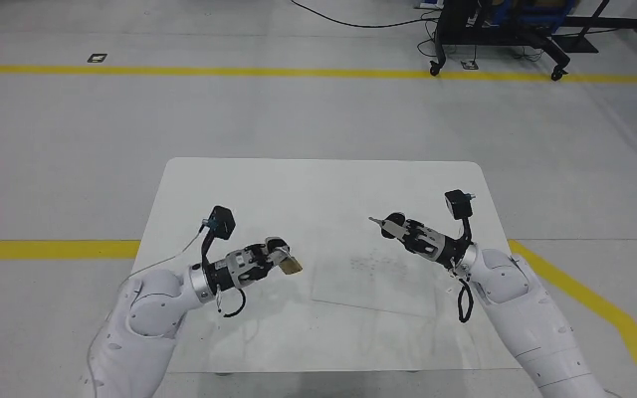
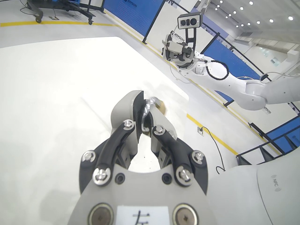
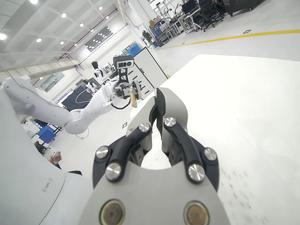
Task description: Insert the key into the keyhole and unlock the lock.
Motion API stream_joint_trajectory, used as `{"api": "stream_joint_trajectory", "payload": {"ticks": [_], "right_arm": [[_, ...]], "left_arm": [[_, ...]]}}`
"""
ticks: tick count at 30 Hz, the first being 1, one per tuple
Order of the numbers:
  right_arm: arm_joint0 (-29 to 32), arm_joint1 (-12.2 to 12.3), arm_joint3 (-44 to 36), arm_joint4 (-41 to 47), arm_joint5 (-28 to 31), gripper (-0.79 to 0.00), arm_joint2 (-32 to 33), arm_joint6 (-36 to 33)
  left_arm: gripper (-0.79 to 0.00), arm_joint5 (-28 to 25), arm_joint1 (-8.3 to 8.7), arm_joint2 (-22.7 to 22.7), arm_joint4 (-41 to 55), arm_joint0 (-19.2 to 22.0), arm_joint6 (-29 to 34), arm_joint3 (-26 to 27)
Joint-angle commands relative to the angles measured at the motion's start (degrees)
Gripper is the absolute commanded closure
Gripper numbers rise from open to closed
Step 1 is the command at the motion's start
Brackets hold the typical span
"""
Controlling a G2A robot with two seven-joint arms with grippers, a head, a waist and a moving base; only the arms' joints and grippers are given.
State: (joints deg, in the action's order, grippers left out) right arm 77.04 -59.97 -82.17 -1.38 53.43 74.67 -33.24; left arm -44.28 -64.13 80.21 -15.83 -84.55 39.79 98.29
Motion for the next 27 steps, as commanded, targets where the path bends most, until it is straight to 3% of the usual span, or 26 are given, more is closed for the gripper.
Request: {"api": "stream_joint_trajectory", "payload": {"ticks": [1,7,13,16,23,27], "right_arm": [[0.0,0.0,0.0,0.0,0.0,0.0,0.0,0.0],[-2.0,-0.9,-2.5,3.2,-3.7,0.0,-3.5,2.6],[-5.5,-1.8,-3.1,4.9,-6.3,0.0,-7.7,2.1],[-7.1,-2.2,-2.8,5.7,-8.3,0.0,-9.4,1.8],[-7.1,-2.2,-2.8,5.7,-8.3,0.0,-9.4,1.8],[-7.1,-2.2,-2.8,5.7,-8.3,0.0,-9.4,1.8]], "left_arm": [[0.0,-1.7,-0.03,-0.9,4.4,0.7,-0.6,-2.0],[0.0,-5.8,-0.04,-4.4,21.2,4.2,1.4,-12.2],[0.0,-4.4,0.28,-7.3,31.5,8.6,9.6,-19.9],[0.0,-2.7,0.7,-6.5,26.7,11.1,11.0,-21.2],[0.0,-2.7,0.7,-6.5,26.7,11.1,11.0,-21.2],[0.0,11.3,0.17,-9.6,34.5,11.5,11.6,-20.3]]}}
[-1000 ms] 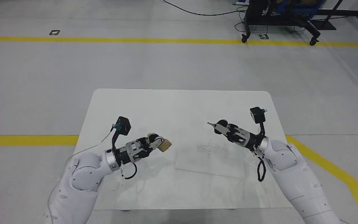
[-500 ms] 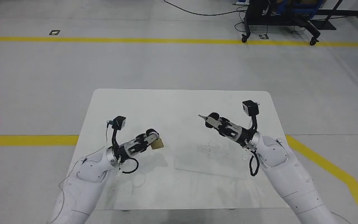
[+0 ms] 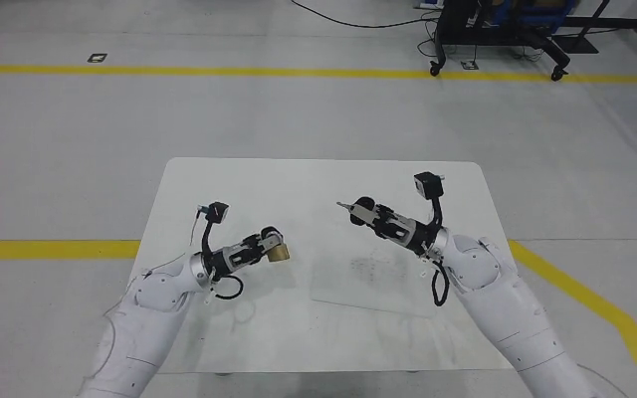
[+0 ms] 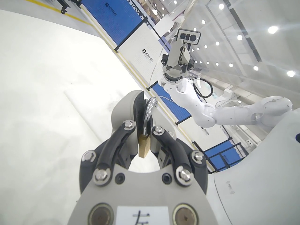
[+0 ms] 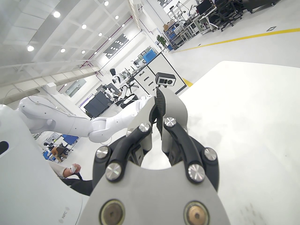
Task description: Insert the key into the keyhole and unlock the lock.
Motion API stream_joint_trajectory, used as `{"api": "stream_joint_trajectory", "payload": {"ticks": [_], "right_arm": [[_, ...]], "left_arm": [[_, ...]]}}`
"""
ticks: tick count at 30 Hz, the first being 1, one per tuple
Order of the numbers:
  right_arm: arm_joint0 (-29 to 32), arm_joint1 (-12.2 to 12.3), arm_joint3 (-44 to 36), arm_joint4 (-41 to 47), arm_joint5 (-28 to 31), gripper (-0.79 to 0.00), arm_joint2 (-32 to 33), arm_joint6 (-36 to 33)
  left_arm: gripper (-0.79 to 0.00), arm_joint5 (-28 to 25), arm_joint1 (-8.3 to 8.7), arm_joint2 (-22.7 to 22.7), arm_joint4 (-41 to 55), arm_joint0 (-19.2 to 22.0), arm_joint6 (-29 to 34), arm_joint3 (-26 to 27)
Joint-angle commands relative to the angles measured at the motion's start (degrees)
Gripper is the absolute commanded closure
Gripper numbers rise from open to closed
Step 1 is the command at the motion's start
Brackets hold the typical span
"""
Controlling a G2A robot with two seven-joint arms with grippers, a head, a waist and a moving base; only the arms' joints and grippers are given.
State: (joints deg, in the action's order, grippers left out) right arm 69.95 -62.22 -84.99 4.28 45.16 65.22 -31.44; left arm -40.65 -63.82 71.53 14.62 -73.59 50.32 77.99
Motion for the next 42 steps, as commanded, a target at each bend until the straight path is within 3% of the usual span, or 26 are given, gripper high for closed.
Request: {"api": "stream_joint_trajectory", "payload": {"ticks": [1,3,5,6,13,16,21,26,32,42], "right_arm": [[0.2,0.0,-0.3,0.2,-0.5,0.0,-0.2,0.3],[1.0,-0.2,-1.1,2.6,-1.8,0.0,-1.0,0.5],[1.5,-0.3,-1.4,10.2,-3.4,0.0,-2.1,-1.9],[1.2,-0.3,-1.3,12.6,-4.1,0.0,-2.0,-3.3],[1.2,-0.3,-1.3,12.6,-4.1,0.0,-2.0,-3.3],[1.6,-0.3,-1.5,13.0,-5.0,0.0,-2.3,-3.2],[3.4,0.0,-5.5,13.9,-16.5,0.0,-2.4,-5.4],[10.0,0.9,-13.9,14.4,-25.6,0.0,0.5,-4.1],[17.1,1.8,-22.8,12.7,-38.4,0.0,3.5,-1.6],[17.5,1.8,-24.0,13.2,-39.0,0.0,3.5,-2.2]], "left_arm": [[0.0,13.6,-0.26,-1.7,8.3,1.4,3.1,-0.3],[0.0,22.3,-0.41,-2.2,12.9,4.0,5.6,-1.6],[0.0,35.8,-0.77,-4.1,18.3,6.0,7.9,-4.1],[0.0,38.5,-0.99,-4.3,20.9,7.0,8.3,-4.2],[0.0,38.5,-0.99,-4.3,20.9,7.0,8.3,-4.2],[0.0,46.8,-1.57,-6.0,24.2,6.0,3.5,-4.5],[0.0,53.4,-3.04,-9.9,27.1,9.0,-2.2,-5.5],[0.0,54.7,-4.39,-13.1,27.0,14.2,-4.0,-7.2],[0.0,50.0,-5.05,-14.1,26.9,15.9,-1.9,-9.3],[0.0,50.0,-5.05,-14.1,26.9,15.9,-1.9,-9.3]]}}
